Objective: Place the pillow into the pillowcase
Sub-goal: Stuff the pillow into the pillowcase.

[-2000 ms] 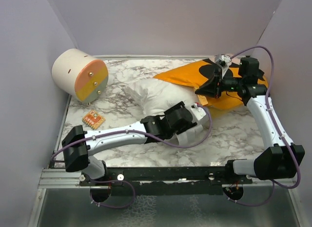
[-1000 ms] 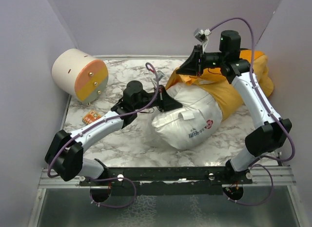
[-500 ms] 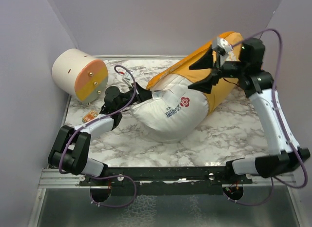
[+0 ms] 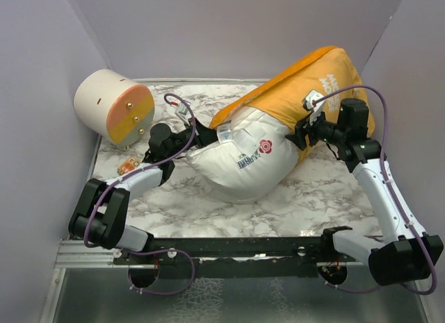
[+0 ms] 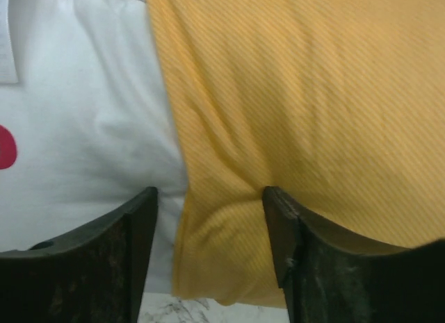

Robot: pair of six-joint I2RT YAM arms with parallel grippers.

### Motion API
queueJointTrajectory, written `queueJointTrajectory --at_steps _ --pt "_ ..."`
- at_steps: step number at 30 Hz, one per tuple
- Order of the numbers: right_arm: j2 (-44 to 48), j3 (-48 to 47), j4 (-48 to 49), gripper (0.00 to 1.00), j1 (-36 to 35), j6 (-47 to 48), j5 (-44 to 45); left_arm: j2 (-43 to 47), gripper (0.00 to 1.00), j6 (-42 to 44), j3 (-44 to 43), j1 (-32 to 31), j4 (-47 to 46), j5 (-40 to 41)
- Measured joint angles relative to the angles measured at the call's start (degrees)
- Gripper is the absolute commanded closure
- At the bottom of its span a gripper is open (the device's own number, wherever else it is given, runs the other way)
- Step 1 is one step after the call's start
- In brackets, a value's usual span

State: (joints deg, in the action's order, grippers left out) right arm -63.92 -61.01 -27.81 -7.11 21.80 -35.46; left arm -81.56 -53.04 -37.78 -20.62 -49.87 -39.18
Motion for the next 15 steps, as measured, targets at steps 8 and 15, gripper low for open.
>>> queueJointTrajectory --at_steps 8,15 --pt "-0.11 0.17 3.69 0.91 -0.04 -0.04 4.94 0.92 1.0 0.72 0.46 0.04 0.63 -0.02" --pt "-1.01 -1.79 0.81 0.99 0.55 1.86 -4.48 1.36 1.0 2.62 0.28 0.04 2.23 -0.02"
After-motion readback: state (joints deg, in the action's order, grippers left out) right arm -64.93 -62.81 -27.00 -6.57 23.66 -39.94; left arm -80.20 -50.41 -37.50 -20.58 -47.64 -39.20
